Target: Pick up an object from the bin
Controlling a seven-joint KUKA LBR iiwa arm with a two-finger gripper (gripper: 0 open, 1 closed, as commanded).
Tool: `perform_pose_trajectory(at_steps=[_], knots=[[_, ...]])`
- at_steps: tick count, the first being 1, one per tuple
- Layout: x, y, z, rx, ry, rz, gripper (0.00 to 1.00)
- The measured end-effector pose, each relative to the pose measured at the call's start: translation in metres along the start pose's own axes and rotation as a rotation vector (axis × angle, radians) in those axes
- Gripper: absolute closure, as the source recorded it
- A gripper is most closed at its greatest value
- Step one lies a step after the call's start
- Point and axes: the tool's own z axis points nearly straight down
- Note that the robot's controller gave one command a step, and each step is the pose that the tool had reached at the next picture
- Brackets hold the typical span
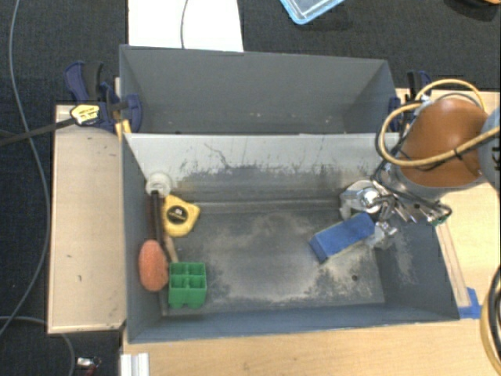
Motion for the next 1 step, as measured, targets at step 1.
perform_pose_trajectory(at_steps=[1], knots=[[0.0102, 0.0058, -0.0047, -0.003, -0.002, -0.182, 1.00]])
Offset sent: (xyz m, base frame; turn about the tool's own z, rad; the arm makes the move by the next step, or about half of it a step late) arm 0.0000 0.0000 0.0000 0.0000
